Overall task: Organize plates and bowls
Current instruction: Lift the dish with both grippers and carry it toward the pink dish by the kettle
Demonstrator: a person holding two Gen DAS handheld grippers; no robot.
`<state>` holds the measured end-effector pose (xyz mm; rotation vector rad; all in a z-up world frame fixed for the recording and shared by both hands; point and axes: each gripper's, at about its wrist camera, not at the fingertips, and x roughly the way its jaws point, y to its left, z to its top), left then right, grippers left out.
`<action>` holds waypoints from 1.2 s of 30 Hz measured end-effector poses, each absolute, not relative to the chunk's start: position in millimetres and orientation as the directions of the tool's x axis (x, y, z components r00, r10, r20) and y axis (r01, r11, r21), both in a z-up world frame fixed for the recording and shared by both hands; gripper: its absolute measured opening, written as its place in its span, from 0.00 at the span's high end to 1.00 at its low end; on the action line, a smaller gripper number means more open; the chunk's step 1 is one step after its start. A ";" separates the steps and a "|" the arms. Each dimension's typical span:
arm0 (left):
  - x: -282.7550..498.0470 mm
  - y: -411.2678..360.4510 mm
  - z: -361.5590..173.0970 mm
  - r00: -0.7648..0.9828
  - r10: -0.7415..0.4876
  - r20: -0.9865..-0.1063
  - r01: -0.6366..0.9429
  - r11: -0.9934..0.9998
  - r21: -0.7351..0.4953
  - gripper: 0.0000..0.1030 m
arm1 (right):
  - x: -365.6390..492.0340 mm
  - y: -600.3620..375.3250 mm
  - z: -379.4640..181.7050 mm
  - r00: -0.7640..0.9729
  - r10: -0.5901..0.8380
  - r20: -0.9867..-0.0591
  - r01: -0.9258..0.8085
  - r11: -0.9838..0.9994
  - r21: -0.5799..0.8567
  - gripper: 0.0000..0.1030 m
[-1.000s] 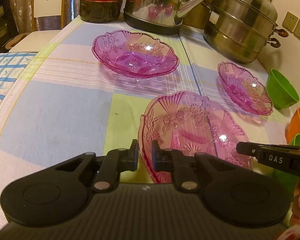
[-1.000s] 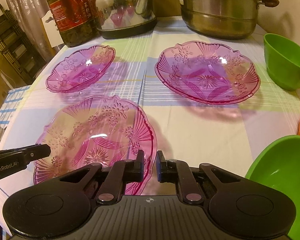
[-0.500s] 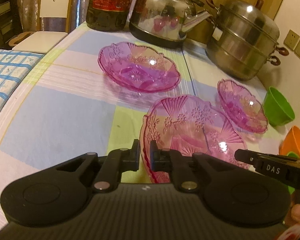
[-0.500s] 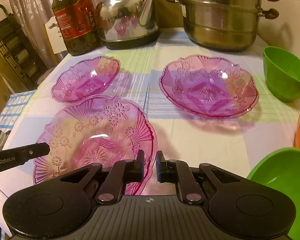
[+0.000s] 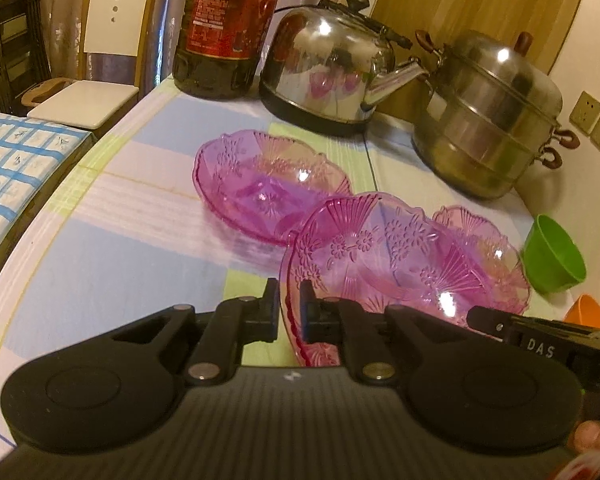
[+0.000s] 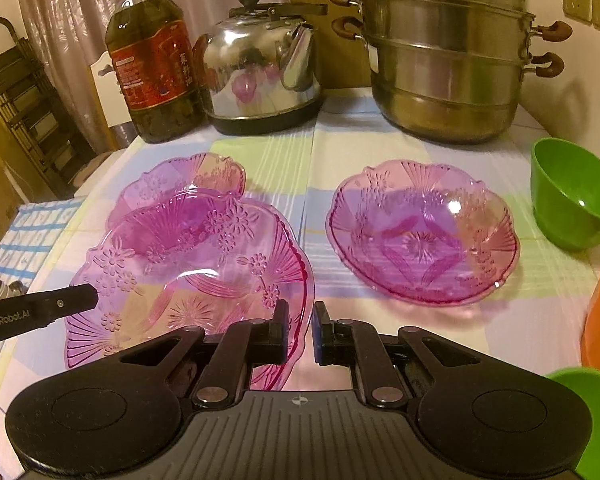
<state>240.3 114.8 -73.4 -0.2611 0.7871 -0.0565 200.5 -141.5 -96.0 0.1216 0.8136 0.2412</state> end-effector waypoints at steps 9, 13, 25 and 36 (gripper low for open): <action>262.8 125.3 -53.7 0.739 -0.130 -0.661 -0.059 0.965 -0.255 0.92 | 220.3 -131.3 -75.9 0.688 0.268 -0.675 -0.185 0.963 0.194 0.89; 274.9 131.1 -47.9 0.749 -0.123 -0.651 -0.063 0.965 -0.255 0.92 | 232.5 -125.0 -69.2 0.697 0.272 -0.664 -0.196 0.962 0.188 0.89; 315.5 147.9 -44.7 0.763 -0.113 -0.637 -0.075 0.963 -0.260 0.92 | 272.9 -107.1 -64.8 0.701 0.279 -0.656 -0.207 0.960 0.187 0.89; 353.3 164.1 -56.7 0.756 -0.068 -0.651 -0.121 0.963 -0.240 0.92 | 315.1 -81.1 -73.7 0.695 0.282 -0.661 -0.231 0.959 0.166 0.89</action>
